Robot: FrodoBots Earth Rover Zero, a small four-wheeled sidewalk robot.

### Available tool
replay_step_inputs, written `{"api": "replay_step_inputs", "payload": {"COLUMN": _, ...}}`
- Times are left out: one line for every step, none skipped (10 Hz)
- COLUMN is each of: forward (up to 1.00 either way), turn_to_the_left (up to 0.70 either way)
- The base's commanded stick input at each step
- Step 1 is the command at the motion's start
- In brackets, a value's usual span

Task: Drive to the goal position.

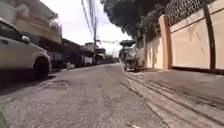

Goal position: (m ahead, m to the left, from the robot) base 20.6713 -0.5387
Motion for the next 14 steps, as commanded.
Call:
{"api": "replay_step_inputs", "payload": {"forward": 0.7, "turn_to_the_left": 0.02}}
{"api": "replay_step_inputs", "payload": {"forward": 0.7, "turn_to_the_left": 0.04}}
{"api": "replay_step_inputs", "payload": {"forward": 0.7, "turn_to_the_left": 0.03}}
{"api": "replay_step_inputs", "payload": {"forward": 0.7, "turn_to_the_left": 0.03}}
{"api": "replay_step_inputs", "payload": {"forward": 0.7, "turn_to_the_left": 0.03}}
{"api": "replay_step_inputs", "payload": {"forward": 0.7, "turn_to_the_left": 0.17}}
{"api": "replay_step_inputs", "payload": {"forward": 0.7, "turn_to_the_left": 0.29}}
{"api": "replay_step_inputs", "payload": {"forward": 0.7, "turn_to_the_left": 0.29}}
{"api": "replay_step_inputs", "payload": {"forward": 0.7, "turn_to_the_left": 0.05}}
{"api": "replay_step_inputs", "payload": {"forward": 0.7, "turn_to_the_left": 0.01}}
{"api": "replay_step_inputs", "payload": {"forward": 0.7, "turn_to_the_left": 0.01}}
{"api": "replay_step_inputs", "payload": {"forward": 0.7, "turn_to_the_left": 0.01}}
{"api": "replay_step_inputs", "payload": {"forward": 0.7, "turn_to_the_left": 0.01}}
{"api": "replay_step_inputs", "payload": {"forward": 0.7, "turn_to_the_left": 0.01}}
